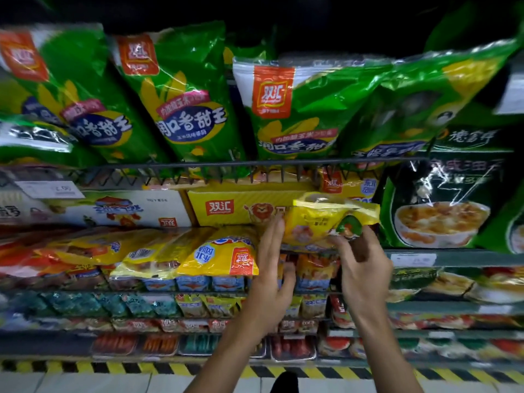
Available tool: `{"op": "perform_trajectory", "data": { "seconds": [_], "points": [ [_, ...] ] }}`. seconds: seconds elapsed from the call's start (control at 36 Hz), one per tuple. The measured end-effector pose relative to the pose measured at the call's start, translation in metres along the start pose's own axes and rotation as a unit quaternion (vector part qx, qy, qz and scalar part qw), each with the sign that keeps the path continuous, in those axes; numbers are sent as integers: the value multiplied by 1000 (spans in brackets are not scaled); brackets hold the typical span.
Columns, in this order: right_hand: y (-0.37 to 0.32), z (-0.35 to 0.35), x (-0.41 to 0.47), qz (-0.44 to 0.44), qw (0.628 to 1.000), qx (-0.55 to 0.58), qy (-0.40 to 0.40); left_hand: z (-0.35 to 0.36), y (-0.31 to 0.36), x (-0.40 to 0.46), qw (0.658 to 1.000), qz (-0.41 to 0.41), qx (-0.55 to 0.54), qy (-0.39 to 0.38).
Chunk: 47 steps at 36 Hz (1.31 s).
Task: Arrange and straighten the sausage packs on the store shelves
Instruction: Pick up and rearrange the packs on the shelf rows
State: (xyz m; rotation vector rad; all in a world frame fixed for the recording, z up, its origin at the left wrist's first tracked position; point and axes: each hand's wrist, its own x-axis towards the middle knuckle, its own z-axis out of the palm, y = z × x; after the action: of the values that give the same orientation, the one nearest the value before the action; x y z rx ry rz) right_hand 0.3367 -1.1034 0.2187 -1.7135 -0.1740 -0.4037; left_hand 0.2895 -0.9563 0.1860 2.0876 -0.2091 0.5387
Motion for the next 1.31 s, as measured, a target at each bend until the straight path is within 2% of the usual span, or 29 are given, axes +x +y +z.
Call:
{"op": "perform_trajectory", "data": {
  "seconds": [0.08, 0.22, 0.31, 0.42, 0.47, 0.53, 0.58, 0.67, 0.72, 0.89, 0.97, 1.03, 1.08, 1.19, 1.25, 1.31],
  "points": [
    [-5, -9, -9, 21, 999, 7, 34, 2, 5, 0, 998, 59, 25, 15],
    [-5, -16, -19, 81, 988, 92, 89, 9, 13, -2, 996, 83, 24, 16],
    [-4, -22, -28, 110, 980, 101, 134, 12, 17, -12, 995, 94, 10, 43],
    [6, -35, -40, 200, 938, 224, 175, 17, 22, -40, 991, 118, -35, 62],
    [7, -42, -43, 230, 914, 293, 158, 19, 26, -54, 996, 70, -53, 28],
    [5, -47, -46, 256, 892, 341, 149, 20, 35, -59, 994, -56, -82, -44],
    [4, -48, -49, 278, 866, 389, 149, 25, 39, -58, 963, -186, -151, -122],
    [5, -47, -54, 306, 832, 442, 140, 37, 40, -51, 921, -256, -246, -163],
    [4, -46, -60, 320, 822, 457, 118, 44, 47, -45, 913, -252, -286, -144],
    [1, -40, -68, 351, 808, 474, -1, 40, 71, -20, 920, -194, -341, 26],
    [-1, -41, -66, 370, 832, 401, -101, 28, 72, -15, 917, -182, -345, 81],
    [-1, -45, -68, 359, 859, 319, -174, 19, 68, -10, 931, -167, -306, 108],
    [-2, -50, -71, 326, 888, 254, -201, 13, 67, -7, 950, -155, -251, 100],
    [3, -66, -71, 234, 953, 175, -84, 4, 71, -7, 969, -150, -188, 60],
    [9, -75, -69, 188, 967, 165, -42, 0, 69, -11, 969, -154, -184, 61],
    [13, -81, -67, 155, 972, 171, -43, -3, 66, -15, 963, -170, -199, 63]
  ]
}}
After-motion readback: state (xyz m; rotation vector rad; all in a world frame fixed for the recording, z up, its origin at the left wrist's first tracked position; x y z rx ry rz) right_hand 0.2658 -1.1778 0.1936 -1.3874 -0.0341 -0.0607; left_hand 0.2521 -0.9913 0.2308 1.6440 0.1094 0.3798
